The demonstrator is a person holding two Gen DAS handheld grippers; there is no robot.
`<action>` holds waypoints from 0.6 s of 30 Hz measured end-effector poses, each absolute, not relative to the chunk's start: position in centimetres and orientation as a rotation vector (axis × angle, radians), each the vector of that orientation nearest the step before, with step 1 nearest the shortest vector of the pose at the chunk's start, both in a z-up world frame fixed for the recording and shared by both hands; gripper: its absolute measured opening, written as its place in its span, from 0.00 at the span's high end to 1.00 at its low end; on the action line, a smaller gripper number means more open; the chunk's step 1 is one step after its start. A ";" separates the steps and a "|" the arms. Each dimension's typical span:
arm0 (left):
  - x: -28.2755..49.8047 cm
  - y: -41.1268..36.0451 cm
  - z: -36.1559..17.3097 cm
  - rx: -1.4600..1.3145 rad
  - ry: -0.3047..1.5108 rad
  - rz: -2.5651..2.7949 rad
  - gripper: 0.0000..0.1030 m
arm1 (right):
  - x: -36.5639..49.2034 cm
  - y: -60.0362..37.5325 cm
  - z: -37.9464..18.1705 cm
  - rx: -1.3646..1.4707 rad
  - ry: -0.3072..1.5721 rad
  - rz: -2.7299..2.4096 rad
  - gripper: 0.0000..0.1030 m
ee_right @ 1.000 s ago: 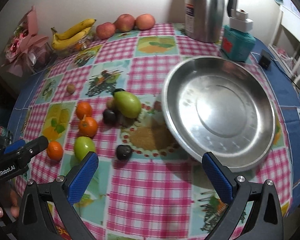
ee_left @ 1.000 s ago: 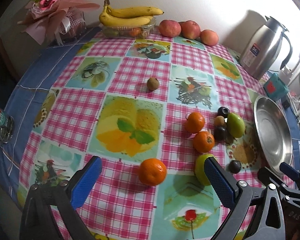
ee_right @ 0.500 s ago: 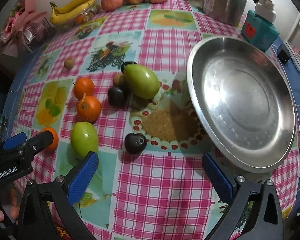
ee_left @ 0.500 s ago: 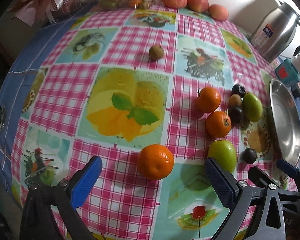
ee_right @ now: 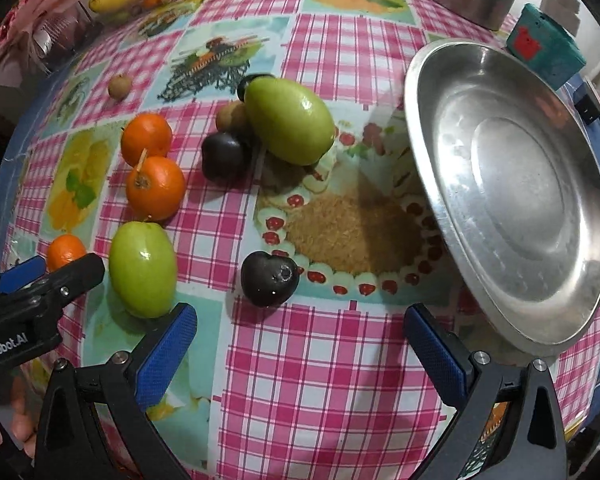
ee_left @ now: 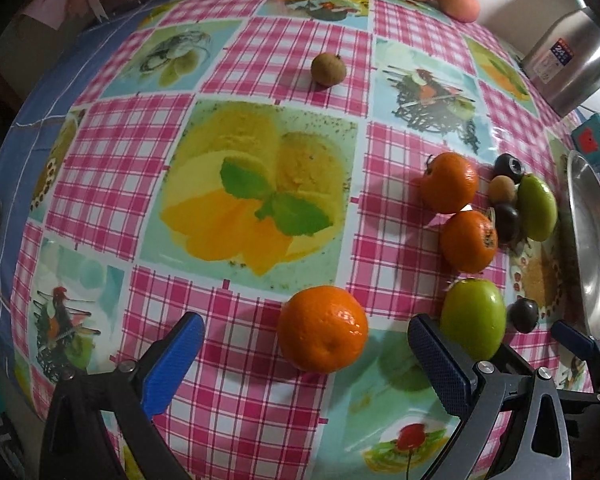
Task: Organize fruits
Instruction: 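Move the right tool toward the dark plum and open its fingers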
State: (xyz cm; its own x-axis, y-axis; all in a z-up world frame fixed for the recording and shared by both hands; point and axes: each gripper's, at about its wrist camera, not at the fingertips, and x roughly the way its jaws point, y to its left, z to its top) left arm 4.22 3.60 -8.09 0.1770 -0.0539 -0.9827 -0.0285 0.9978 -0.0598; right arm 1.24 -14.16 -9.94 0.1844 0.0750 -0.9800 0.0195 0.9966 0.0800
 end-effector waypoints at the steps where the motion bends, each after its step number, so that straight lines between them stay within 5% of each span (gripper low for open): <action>1: 4.5 3.8 -8.4 -0.071 1.396 -0.014 0.00 | 1.4 -14.1 -10.2 0.074 1.387 0.035 0.00; 18: 5.3 3.9 -10.3 -0.017 1.403 0.021 0.00 | 3.4 -13.7 -11.8 0.063 1.356 -0.017 0.00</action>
State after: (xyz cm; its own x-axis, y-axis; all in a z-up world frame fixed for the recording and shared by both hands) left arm 5.31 3.93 -10.33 0.1670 0.0046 -0.9859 -0.0243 0.9997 0.0005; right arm 3.38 -13.73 -11.82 0.2137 0.0247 -0.9766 0.0489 0.9982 0.0359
